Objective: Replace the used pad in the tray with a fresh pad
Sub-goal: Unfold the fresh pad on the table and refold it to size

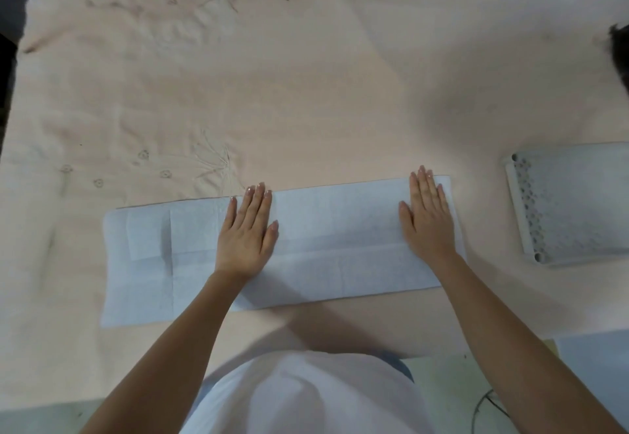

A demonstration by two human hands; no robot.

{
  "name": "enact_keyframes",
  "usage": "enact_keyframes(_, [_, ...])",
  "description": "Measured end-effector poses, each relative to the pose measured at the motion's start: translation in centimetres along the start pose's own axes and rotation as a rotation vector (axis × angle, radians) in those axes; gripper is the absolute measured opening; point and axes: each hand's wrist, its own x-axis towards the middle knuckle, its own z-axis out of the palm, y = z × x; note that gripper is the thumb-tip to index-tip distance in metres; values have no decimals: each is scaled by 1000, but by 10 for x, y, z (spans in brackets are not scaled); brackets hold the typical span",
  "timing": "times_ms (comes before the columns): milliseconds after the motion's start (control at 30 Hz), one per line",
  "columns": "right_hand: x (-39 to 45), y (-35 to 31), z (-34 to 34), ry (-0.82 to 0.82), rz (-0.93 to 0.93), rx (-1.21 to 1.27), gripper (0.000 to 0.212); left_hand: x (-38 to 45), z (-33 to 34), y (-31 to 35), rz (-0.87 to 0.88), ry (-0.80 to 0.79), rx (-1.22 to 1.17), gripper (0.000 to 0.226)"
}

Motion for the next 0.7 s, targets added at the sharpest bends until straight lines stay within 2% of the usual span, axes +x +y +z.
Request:
enact_keyframes(100, [1, 2, 3, 25, 109, 17, 63, 0, -1, 1, -1, -11, 1, 58])
enact_keyframes(167, [1, 5, 4, 15, 101, 15, 64, 0, -3, 1, 0, -30, -26, 59])
enact_keyframes(333, [1, -24, -2, 95, 167, 49, 64, 3, -14, -5, 9, -55, -228, 72])
enact_keyframes(400, [-5, -68, -4, 129, 41, 72, 61, 2, -13, -4, 24, -47, -173, 71])
enact_keyframes(500, [-14, -148, 10, 43, -238, 47, 61, -1, -8, 3, -2, -9, -68, 58])
enact_keyframes(600, [-17, -196, 29, -74, -254, 15, 69, -1, -10, 10, -41, 14, -66, 57])
enact_keyframes(700, [-18, -202, 39, -95, -235, -32, 67, -4, -10, 5, -39, 0, -82, 58])
